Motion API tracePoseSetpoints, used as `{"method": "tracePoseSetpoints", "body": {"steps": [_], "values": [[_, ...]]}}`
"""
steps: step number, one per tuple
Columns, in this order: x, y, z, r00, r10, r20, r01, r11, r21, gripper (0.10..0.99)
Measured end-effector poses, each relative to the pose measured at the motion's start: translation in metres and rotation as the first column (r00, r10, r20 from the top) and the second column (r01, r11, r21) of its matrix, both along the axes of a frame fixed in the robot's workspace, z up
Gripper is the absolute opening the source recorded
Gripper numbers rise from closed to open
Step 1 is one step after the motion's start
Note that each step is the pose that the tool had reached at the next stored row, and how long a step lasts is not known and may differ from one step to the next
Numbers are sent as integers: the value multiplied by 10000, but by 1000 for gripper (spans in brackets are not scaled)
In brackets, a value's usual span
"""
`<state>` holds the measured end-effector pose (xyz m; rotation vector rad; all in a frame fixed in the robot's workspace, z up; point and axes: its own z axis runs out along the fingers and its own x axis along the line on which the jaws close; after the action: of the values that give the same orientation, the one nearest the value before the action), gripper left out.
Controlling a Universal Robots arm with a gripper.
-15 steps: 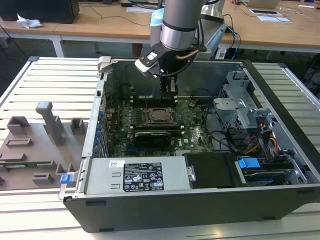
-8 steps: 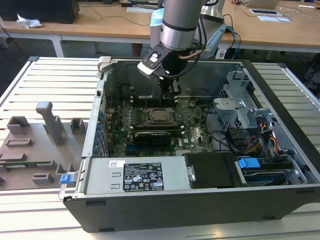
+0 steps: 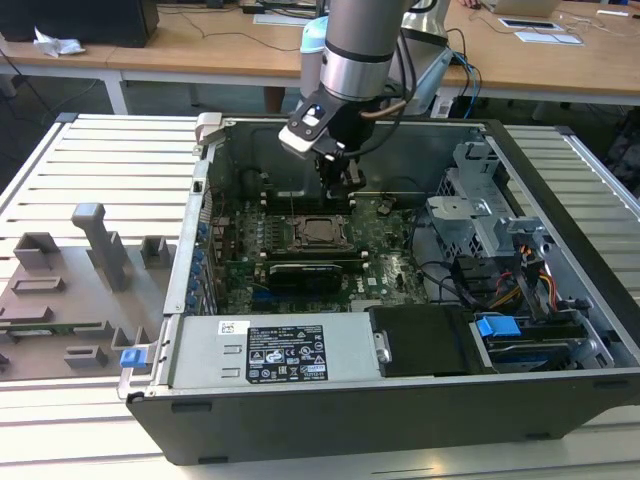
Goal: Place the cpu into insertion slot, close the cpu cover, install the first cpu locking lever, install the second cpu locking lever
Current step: 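Install the first cpu locking lever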
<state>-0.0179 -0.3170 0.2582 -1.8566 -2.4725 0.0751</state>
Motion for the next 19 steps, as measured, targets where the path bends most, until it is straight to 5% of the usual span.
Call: {"method": "tracePoseSetpoints", "body": {"steps": [13,19], "values": [[0,0,0,9943,1069,0,-1069,9943,0,106],[0,-1,0,9857,1682,0,-1682,9857,0,106]]}}
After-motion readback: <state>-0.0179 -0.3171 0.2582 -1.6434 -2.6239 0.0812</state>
